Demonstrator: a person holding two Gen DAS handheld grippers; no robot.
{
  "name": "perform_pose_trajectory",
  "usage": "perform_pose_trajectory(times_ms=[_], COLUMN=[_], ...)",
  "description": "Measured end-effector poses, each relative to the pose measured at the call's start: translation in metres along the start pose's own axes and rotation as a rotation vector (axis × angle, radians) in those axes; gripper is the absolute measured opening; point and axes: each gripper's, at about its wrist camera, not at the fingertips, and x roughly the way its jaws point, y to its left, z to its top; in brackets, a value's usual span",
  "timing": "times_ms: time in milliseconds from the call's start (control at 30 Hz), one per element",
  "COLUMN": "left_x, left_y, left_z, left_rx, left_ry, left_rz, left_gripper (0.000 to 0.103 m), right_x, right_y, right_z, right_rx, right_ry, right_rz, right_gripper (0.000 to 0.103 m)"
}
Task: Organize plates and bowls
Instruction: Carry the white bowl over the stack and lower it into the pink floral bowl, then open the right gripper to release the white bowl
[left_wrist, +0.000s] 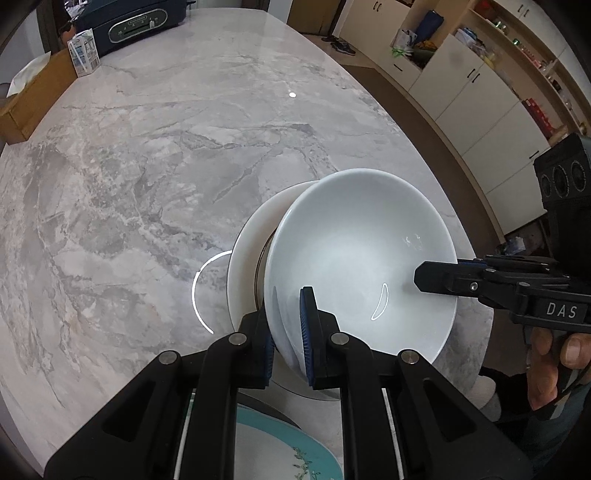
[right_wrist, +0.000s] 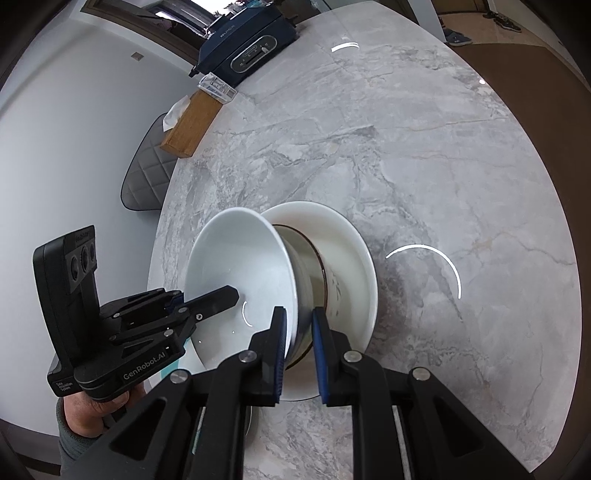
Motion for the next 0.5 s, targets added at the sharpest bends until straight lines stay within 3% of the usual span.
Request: perform_pose_trajectory(times_ms=[100,367,500], left_x=[0.001,-0.005,-0.009], left_y=[0.002,0.001,0.001], left_z=[0.000,-0.004,-0.006], left_rx=[-0.018,-0.033,-0.037], left_ry=[0.000,-0.031,-0.047], left_rz=[-0.013,-0.055,-0.070], left_gripper=[0.013,0.039,0.042], right_x=[0.001,0.005,0.006], right_y=[0.004,0.011,0.011], right_z=[0.000,0.000,-0.001], right_rx=[-0.022,-0.039,-0.047], right_ry=[0.001,0.023,0.018], right_rz=[-0.030,-0.082,-0.104], right_gripper=[0.017,0.019,0.019])
